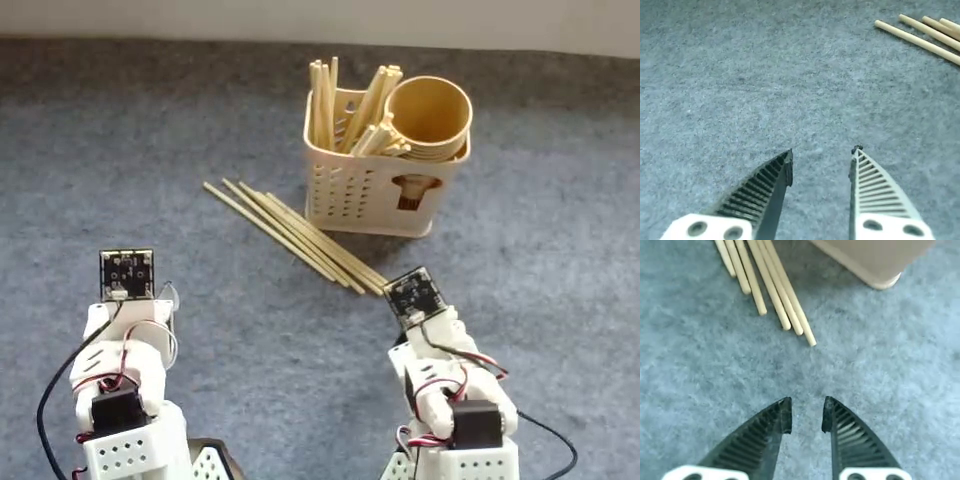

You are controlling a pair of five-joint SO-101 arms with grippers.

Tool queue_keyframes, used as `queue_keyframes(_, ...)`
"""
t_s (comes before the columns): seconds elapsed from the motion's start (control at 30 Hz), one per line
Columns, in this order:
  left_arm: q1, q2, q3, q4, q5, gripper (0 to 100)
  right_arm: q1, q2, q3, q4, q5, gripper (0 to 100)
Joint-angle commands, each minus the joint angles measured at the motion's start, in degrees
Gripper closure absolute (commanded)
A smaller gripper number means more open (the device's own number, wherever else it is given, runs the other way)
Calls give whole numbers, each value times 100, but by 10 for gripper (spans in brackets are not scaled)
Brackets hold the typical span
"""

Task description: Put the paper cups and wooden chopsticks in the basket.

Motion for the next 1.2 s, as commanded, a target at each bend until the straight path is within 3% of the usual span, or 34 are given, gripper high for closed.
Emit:
queue_keyframes(0.0,-84,-31,119,-26,-35,811,-48,13,-1112,356,53,879)
queue_keyframes(0.17,-75,-31,119,-18,-35,811,-57,127,-2404,585,62,879)
queue_keyframes(0.33,-75,-31,119,-18,-35,811,-198,1358,-3582,620,26,879)
queue_keyframes(0.57,-66,-31,119,-9,-35,811,-1411,3451,-5007,1226,0,879)
queue_keyframes(0.67,-66,-31,119,0,-35,811,-1851,4057,-5279,1200,-404,879)
queue_keyframes(0.9,-66,-22,119,9,-44,811,-2844,5235,-5613,752,-897,879)
queue_keyframes(1.17,-66,-22,119,9,-53,811,-3468,6668,-5965,-31,-897,879)
